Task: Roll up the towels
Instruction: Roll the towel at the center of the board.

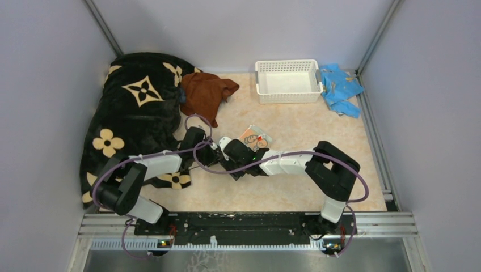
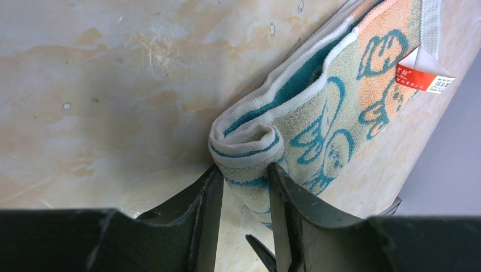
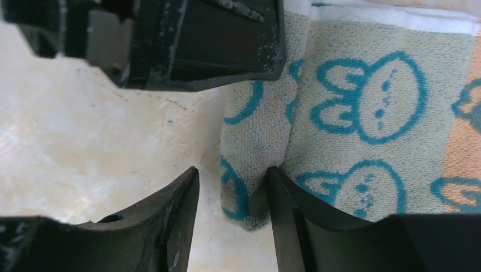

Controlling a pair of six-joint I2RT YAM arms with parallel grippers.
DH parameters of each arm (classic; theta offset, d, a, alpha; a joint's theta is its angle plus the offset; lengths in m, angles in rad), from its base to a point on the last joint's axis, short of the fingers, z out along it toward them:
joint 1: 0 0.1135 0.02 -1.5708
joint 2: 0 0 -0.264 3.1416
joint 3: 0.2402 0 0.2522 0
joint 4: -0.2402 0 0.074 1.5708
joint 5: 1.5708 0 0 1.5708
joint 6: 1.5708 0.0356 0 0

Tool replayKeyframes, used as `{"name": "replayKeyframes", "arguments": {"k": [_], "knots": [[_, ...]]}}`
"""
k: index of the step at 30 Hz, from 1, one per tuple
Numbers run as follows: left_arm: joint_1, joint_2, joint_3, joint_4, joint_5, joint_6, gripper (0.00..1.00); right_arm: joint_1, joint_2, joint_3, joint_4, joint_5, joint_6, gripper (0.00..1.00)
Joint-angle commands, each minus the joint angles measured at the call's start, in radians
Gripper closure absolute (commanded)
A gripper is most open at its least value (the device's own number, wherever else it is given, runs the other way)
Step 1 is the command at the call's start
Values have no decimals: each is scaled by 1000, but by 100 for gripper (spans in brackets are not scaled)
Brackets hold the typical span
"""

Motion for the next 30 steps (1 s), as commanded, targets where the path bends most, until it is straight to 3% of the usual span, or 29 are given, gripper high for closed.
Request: {"name": "replayKeyframes", "arguments": {"k": [1,9,14,17,22,26,30], "knots": [[-3,36,4,-83,-44,32,57,14,39,21,10,107,-32,52],[-8,43,26,-87,-36,55,55,17,99,-3,-12,135,-43,56],[-8,-14,35,-120,-33,59,49,14,109,0,-23,81,-20,74],[-9,-101,7,-126,-39,46,44,-20,73,-21,33,-94,24,82],[-6,-266,-50,-159,-52,24,38,-141,22,-87,229,-489,161,84],[-3,-356,-92,-171,-58,11,34,-238,41,-142,432,-757,321,84],[-3,-382,-139,-117,-26,-6,34,-329,111,-232,734,-926,557,86]]}}
